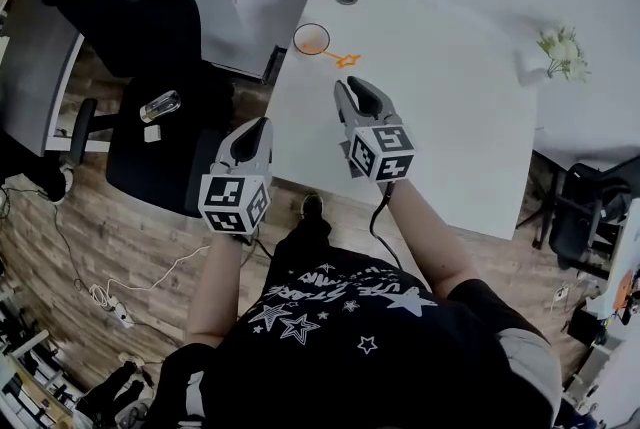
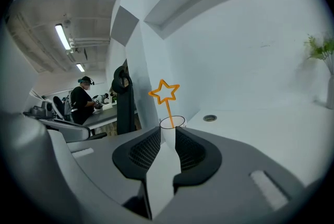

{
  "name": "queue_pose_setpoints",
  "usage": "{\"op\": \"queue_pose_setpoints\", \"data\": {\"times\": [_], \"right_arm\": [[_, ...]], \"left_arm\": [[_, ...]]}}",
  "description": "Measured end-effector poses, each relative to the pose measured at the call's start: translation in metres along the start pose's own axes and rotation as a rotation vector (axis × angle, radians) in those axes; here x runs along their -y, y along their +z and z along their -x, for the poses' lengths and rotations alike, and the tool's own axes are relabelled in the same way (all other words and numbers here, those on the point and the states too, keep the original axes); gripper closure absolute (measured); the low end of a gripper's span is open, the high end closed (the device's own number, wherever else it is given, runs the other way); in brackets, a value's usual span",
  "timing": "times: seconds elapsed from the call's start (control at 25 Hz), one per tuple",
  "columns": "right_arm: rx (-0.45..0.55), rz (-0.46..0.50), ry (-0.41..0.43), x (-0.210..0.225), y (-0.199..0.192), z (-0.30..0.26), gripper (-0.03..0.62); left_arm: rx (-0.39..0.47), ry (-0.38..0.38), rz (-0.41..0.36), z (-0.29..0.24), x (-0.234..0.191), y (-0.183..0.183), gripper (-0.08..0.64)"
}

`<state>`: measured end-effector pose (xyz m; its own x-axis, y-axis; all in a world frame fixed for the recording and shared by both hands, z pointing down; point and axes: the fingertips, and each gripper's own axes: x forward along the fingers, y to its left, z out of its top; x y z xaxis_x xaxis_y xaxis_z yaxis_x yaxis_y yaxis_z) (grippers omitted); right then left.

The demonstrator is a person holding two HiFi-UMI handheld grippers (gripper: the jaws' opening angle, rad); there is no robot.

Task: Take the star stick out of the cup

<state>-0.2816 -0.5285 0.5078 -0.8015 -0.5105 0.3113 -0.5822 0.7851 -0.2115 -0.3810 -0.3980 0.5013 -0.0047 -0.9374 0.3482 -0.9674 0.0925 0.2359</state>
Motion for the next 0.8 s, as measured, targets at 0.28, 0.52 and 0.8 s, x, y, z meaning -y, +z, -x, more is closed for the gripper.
{"op": "queue_pose_setpoints", "data": {"times": [0.28,0.52,0.8], "right_arm": [[0.000,-0.008,-0.018,0.004,0.006,-0.041,0.488],[-0.009,0.002,-0.007,0.005,0.007,-0.058,0.506],[-0.013,0.053,0.008,0.003,0.013,-0.062,0.558]], "left_arm": [[-0.013,0.012,0.023,-0.019,-0.021,0.002,0.557],[-0.029,0.003,0.018,-0.032,-0.029,0.003,0.557],[-0.034,0.029,0.020,-0.030,-0.032,0.004,0.557]]}}
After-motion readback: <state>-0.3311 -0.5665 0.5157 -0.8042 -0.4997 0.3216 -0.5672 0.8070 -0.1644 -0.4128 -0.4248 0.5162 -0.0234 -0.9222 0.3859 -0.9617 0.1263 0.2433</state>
